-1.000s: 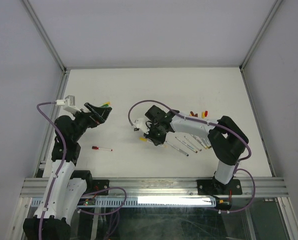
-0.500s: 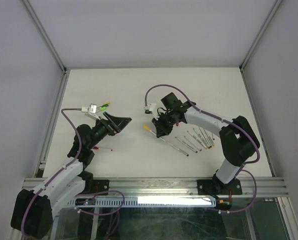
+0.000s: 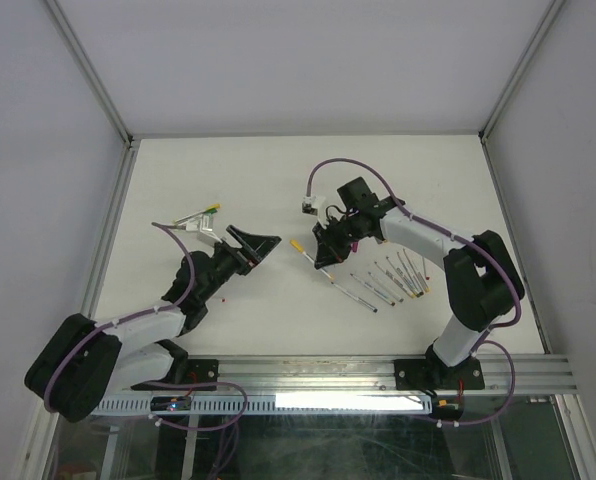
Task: Open the pen caps
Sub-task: Pick up the pen from the center of the board, then open the pen cap from the pen, then place the pen at the center of the board, then place the pen cap at the center of the board.
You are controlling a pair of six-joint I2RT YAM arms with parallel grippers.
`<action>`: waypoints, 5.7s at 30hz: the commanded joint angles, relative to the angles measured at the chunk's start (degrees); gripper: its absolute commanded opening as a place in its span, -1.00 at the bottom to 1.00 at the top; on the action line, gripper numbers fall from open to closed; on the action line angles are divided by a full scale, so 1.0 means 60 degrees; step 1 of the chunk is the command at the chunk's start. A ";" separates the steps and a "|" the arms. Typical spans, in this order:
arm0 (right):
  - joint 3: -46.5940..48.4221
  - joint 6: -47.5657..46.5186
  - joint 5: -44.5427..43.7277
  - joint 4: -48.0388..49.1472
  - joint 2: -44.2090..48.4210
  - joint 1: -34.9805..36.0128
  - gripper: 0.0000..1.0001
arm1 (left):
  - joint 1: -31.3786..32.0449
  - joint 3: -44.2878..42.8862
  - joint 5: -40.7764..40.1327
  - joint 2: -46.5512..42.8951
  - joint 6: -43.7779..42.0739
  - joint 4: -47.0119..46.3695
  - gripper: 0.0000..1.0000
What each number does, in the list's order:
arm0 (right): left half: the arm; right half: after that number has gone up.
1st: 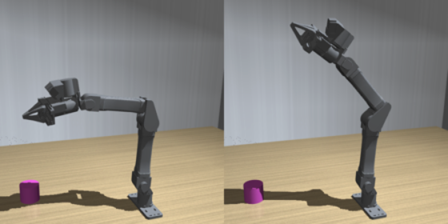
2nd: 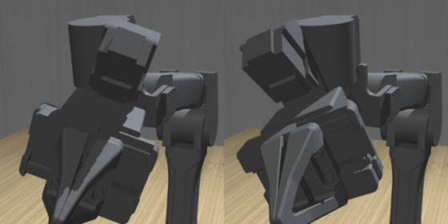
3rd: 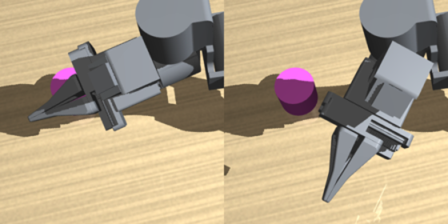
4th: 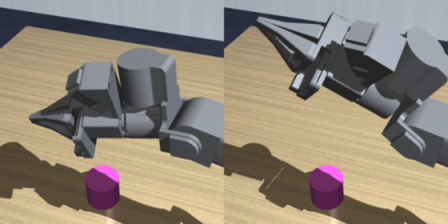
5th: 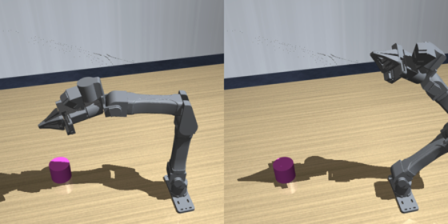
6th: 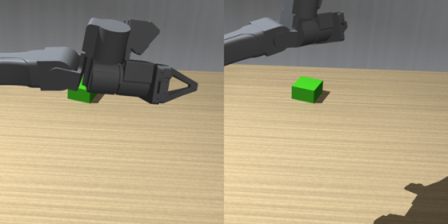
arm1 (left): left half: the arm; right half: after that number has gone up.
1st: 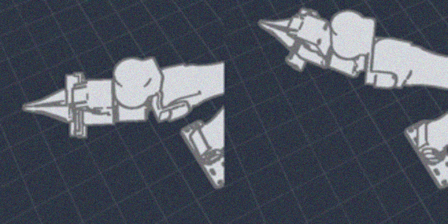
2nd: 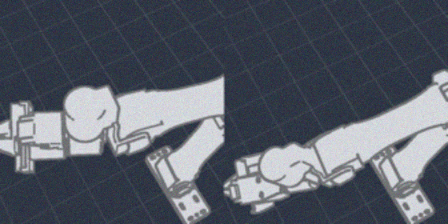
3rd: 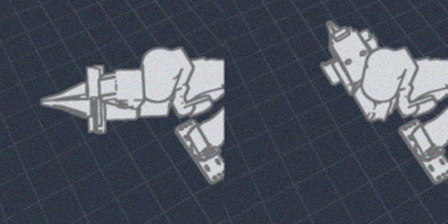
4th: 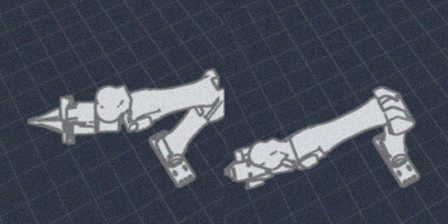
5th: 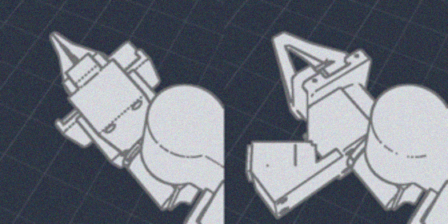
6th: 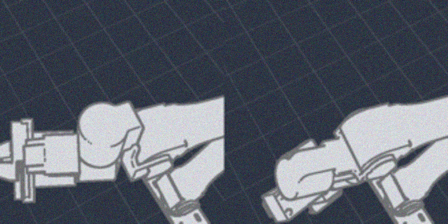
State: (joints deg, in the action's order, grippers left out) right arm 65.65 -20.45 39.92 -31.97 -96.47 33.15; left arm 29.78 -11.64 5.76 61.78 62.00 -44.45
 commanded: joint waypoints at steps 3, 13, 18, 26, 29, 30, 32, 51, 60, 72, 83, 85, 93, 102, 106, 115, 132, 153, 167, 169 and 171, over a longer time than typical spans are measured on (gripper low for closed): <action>0.0009 0.0193 0.0538 0.0466 0.0248 -0.0017 -1.00 | 0.1031 -0.0844 -0.1977 0.1291 0.0792 -0.0793 0.94; 0.0009 0.0185 0.0441 0.0450 0.0160 -0.0017 -1.00 | 0.2093 -0.2285 -0.3483 0.3036 0.1018 0.0130 0.64; 0.0000 0.0171 0.0271 0.0466 0.0155 -0.0024 -1.00 | 0.2501 -0.3065 -0.4130 0.3630 0.1283 0.1367 0.37; -0.0001 0.0142 0.0068 0.0452 0.0138 -0.0004 -1.00 | 0.2727 -0.3485 -0.4011 0.4024 0.1371 0.1578 -0.48; -0.0005 0.0127 0.0026 0.0459 0.0180 -0.0005 -1.00 | 0.2727 -0.3525 -0.3847 0.4048 0.1324 0.1559 -0.88; -0.0001 0.0116 0.0037 0.0451 0.0195 -0.0006 -1.00 | 0.2727 -0.3544 -0.3802 0.4038 0.1272 0.1539 -1.00; 0.0001 0.0066 0.0163 0.0415 0.0233 -0.0014 -1.00 | 0.2731 -0.3561 -0.3739 0.3963 0.1116 0.1463 -1.00; -0.0163 0.0666 0.2755 0.0617 0.1409 -0.0516 -0.35 | 0.2735 -0.3093 -0.2077 0.2930 -0.1600 -0.2111 -1.00; -0.0364 0.0527 0.3088 0.0246 0.1632 -0.0529 -1.00 | 0.1240 -0.3732 -0.2025 0.2010 -0.2249 -0.0997 -1.00; -0.1681 -0.0033 0.0476 -0.1126 0.2261 0.0328 -1.00 | -0.1090 -0.4682 -0.2340 0.0713 -0.2227 0.0972 -1.00; -0.1097 0.0739 -0.3579 -0.2429 0.0886 0.2169 -1.00 | -0.1081 -0.1071 -0.2180 -0.2170 -0.0758 0.2082 -1.00; -0.0992 0.0872 -0.3848 -0.2450 0.0517 0.2316 -1.00 | -0.1083 -0.0776 -0.2241 -0.2729 -0.0635 0.2416 -1.00; -0.0352 0.1484 -0.4895 -0.2548 -0.0607 0.2357 -0.89 | -0.1082 -0.0483 -0.2236 -0.3676 -0.0502 0.3057 -1.00; -0.0493 0.1474 -0.5169 -0.2495 -0.0759 0.2344 -0.48 | -0.1083 -0.0248 -0.1986 -0.3472 -0.0168 0.2842 -1.00; -0.0503 0.1460 -0.5261 -0.2509 -0.0905 0.2342 -0.46 | -0.1081 -0.0203 -0.1934 -0.3492 -0.0152 0.2836 -1.00; -0.0359 0.1420 -0.5078 -0.2595 -0.0963 0.2342 -0.46 | -0.1082 -0.0140 -0.1858 -0.3805 -0.0110 0.3085 -1.00; -0.0087 0.1083 -0.4270 -0.2626 -0.0141 0.1982 -0.37 | -0.1082 -0.0008 -0.1203 -0.3622 0.0082 0.3057 -1.00; 0.0294 0.0410 -0.2966 -0.3026 0.1008 0.1170 -0.20 | -0.0440 -0.0936 -0.0502 -0.1795 -0.0650 0.3672 -1.00; 0.1020 0.0652 -0.1416 -0.0098 0.3398 -0.1042 0.76 | 0.2614 -0.4687 -0.2679 0.3202 -0.2285 0.6277 -1.00; 0.0960 0.0686 -0.0664 -0.0443 0.2982 -0.1323 0.78 | 0.2751 -0.5090 -0.2687 0.3933 -0.2442 0.6430 -1.00; 0.0737 0.0789 0.0544 -0.0526 0.2658 -0.1828 0.76 | 0.2836 -0.5507 -0.2661 0.4472 -0.2573 0.6584 -1.00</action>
State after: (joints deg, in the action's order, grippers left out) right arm 72.88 -17.69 30.68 -37.15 -76.09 25.89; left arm 45.56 -39.42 -8.08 84.03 50.50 -7.86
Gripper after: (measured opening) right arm 0.885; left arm 0.125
